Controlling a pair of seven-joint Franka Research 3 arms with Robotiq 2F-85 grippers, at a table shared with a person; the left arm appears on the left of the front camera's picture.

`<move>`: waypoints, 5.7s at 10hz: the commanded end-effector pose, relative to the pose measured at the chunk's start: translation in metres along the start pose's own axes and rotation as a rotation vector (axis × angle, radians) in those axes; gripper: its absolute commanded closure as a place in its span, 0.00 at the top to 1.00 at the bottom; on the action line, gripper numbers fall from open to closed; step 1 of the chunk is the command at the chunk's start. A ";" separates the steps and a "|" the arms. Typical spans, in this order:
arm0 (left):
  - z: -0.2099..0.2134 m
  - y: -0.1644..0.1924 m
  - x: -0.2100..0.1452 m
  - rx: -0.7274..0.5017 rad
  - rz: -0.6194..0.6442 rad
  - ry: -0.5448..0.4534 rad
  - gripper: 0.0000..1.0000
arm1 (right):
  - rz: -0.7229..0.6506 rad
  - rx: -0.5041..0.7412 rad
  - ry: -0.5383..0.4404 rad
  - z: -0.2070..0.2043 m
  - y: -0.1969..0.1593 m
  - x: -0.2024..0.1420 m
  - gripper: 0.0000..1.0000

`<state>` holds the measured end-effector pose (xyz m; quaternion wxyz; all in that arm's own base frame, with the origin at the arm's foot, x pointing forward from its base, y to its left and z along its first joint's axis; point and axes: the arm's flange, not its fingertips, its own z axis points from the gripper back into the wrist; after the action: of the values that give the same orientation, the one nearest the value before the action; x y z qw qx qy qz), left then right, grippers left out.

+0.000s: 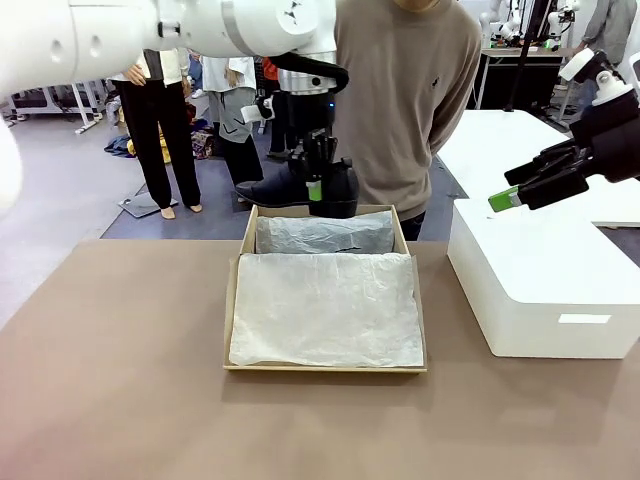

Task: Pack the shoes into the box.
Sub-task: Place the other shoe of the Shoes into the Shoes Box.

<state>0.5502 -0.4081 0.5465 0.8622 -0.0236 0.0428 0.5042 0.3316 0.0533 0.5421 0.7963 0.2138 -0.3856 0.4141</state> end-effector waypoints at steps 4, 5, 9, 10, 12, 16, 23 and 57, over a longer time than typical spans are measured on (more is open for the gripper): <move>0.000 -0.032 -0.033 0.022 0.060 -0.076 0.00 | 0.014 0.012 -0.016 -0.001 -0.002 0.001 1.00; -0.017 -0.018 -0.027 -0.014 0.068 -0.047 0.00 | 0.014 0.012 -0.016 -0.001 -0.002 0.001 1.00; -0.017 -0.018 -0.027 -0.014 0.068 -0.047 0.00 | 0.014 0.012 -0.016 -0.001 -0.002 0.001 1.00; -0.022 -0.023 -0.028 -0.010 0.063 -0.052 0.00 | 0.014 0.012 -0.016 -0.001 -0.002 0.001 1.00; -0.023 -0.027 -0.045 -0.028 0.186 -0.051 0.00 | 0.014 0.012 -0.016 -0.001 -0.002 0.001 1.00; -0.031 -0.035 -0.065 -0.045 0.365 -0.109 0.00 | 0.014 0.012 -0.016 -0.001 -0.002 0.001 1.00; -0.058 -0.052 -0.067 -0.121 0.437 -0.105 0.00 | 0.014 0.012 -0.016 -0.001 -0.002 0.001 1.00; -0.059 -0.048 -0.052 -0.127 0.572 -0.102 1.00 | 0.014 0.012 -0.016 -0.001 -0.002 0.001 1.00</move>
<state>0.5639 -0.4860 0.4871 0.7070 -0.0570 -0.0290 0.7043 0.3316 0.0533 0.5422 0.7963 0.2138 -0.3856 0.4141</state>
